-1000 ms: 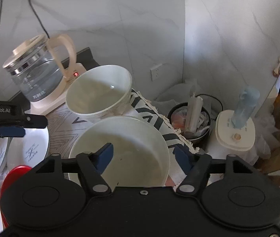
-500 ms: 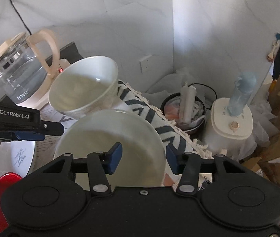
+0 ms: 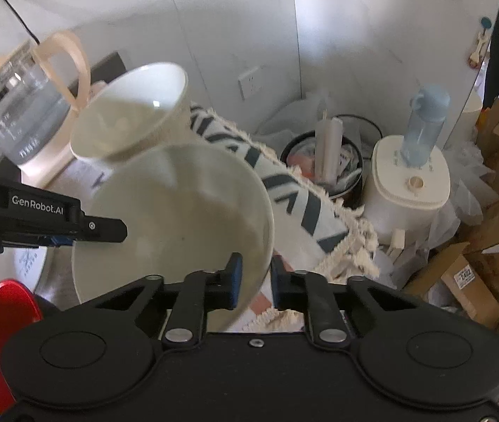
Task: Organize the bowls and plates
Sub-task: 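Lift the large white bowl with both grippers toward the red bowl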
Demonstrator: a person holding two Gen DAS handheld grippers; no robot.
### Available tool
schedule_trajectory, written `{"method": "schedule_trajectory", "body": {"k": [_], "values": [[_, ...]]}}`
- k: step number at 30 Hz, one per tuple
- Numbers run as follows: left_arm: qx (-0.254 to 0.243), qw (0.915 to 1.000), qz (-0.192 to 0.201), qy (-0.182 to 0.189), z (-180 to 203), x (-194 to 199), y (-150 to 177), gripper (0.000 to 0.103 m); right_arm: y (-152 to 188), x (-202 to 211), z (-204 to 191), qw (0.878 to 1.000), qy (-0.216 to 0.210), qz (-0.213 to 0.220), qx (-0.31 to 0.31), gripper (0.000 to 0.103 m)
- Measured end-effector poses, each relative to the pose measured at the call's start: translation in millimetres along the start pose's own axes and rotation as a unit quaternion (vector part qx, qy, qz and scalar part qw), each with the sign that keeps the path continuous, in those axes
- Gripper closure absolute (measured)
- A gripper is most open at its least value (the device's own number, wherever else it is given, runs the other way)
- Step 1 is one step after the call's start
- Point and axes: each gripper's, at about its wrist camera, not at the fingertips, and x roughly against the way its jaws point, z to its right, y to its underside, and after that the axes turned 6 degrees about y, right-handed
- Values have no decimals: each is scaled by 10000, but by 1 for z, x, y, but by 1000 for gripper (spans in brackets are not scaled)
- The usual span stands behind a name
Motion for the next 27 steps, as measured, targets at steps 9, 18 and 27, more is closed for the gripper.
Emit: {"method": "schedule_trajectory", "body": {"k": [9,18,27], "values": [[256,9995,170,-84,2,11,3,91,-5,10,1,9992,-125,322,209,90],[522,9962,679,-163,8,55,12,91,-23,40,-5,9951,-395,766,492,90],[882,9893,1102,-363,-4,95,27,91,-30,58,-26,9872,-777,1048,919,90]]}}
